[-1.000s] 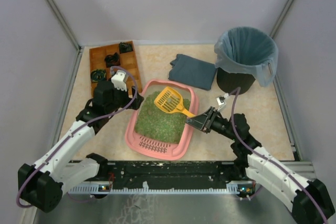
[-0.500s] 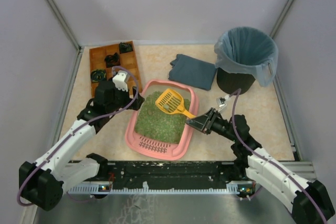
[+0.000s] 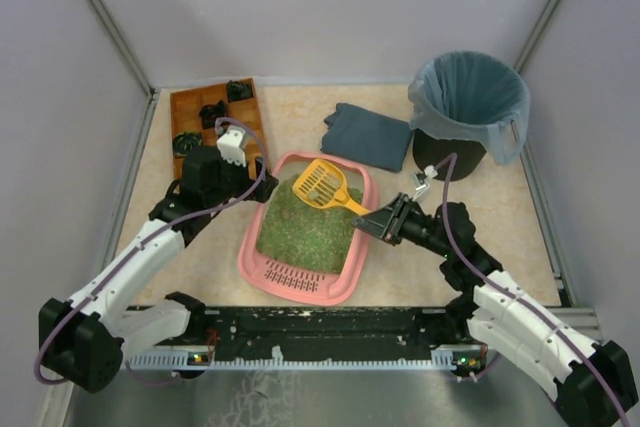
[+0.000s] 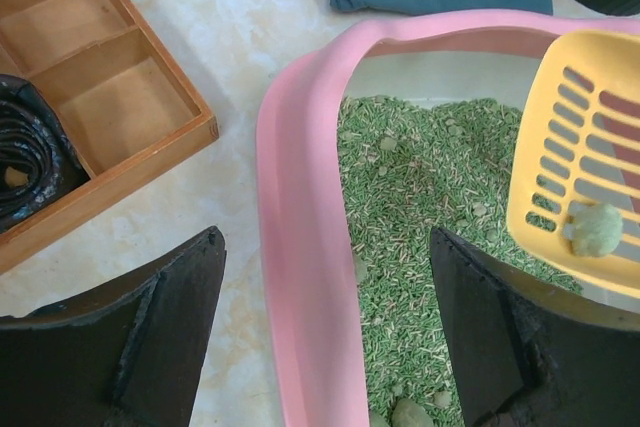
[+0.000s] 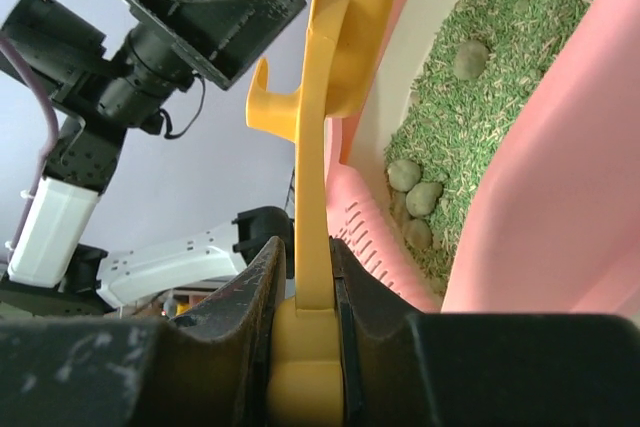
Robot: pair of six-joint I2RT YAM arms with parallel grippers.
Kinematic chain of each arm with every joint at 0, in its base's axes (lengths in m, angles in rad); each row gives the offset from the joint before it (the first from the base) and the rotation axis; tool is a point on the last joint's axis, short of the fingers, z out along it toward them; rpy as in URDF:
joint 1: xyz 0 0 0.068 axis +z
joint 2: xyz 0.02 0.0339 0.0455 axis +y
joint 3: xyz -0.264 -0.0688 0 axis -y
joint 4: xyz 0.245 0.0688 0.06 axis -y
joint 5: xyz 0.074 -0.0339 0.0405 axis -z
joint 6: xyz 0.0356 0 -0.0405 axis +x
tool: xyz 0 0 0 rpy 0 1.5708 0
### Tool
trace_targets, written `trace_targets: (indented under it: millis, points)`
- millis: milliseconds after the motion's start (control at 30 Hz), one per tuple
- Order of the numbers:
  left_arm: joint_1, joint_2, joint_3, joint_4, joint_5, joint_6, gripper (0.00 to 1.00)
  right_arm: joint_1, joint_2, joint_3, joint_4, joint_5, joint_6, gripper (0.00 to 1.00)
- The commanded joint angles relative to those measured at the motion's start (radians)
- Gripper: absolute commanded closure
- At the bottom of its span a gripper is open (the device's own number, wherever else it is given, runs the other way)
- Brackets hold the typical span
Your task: Clean the litter box
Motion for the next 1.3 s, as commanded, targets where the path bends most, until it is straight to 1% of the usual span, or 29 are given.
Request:
trace_targets:
  millis: [0, 100, 200, 333, 433, 600, 700, 733, 833, 967, 1033, 1167, 1267]
  points:
    - [0.002, 0.01, 0.022, 0.023, 0.019, 0.02, 0.13, -0.009, -0.004, 0.127, -0.033, 0.058, -0.025, 1.0]
    - [0.001, -0.005, 0.011, 0.017, 0.023, 0.015, 0.14, -0.038, 0.028, 0.217, -0.089, 0.059, -0.055, 1.0]
    - [0.002, -0.027, -0.008, 0.017, 0.017, 0.0, 0.13, -0.101, 0.069, 0.325, -0.144, 0.042, -0.071, 1.0]
    - [0.002, -0.043, -0.015, 0.009, 0.014, -0.002, 0.14, -0.247, 0.127, 0.467, -0.184, -0.002, -0.059, 1.0]
    - [0.001, -0.046, -0.014, 0.008, 0.012, 0.002, 0.13, -0.375, 0.16, 0.542, -0.191, -0.04, -0.027, 1.0]
    - [0.001, -0.045, -0.009, 0.002, 0.017, 0.003, 0.14, -0.598, 0.19, 0.604, -0.194, -0.095, 0.03, 1.0]
    - [0.002, -0.045, -0.01, -0.002, 0.022, 0.003, 0.14, -0.705, 0.204, 0.632, -0.227, -0.104, 0.008, 1.0]
    - [0.001, -0.046, -0.008, -0.002, 0.022, 0.004, 0.14, -0.741, 0.209, 0.645, -0.249, -0.098, -0.013, 1.0]
    - [0.001, -0.046, -0.007, -0.004, 0.025, 0.005, 0.14, -0.792, 0.226, 0.698, -0.352, -0.055, -0.109, 1.0]
    - [0.0, -0.042, -0.006, -0.005, 0.03, 0.005, 0.14, -0.797, 0.255, 0.815, -0.559, 0.099, -0.309, 1.0]
    - [0.001, -0.041, -0.003, -0.005, 0.033, 0.005, 0.14, -0.798, 0.276, 0.873, -0.633, 0.172, -0.403, 1.0]
    - [0.001, -0.038, -0.003, -0.005, 0.043, 0.006, 0.14, -0.798, 0.371, 1.033, -0.831, 0.253, -0.637, 1.0]
    - [0.001, -0.037, -0.004, -0.004, 0.048, 0.006, 0.14, -0.798, 0.439, 1.148, -0.944, 0.286, -0.764, 1.0]
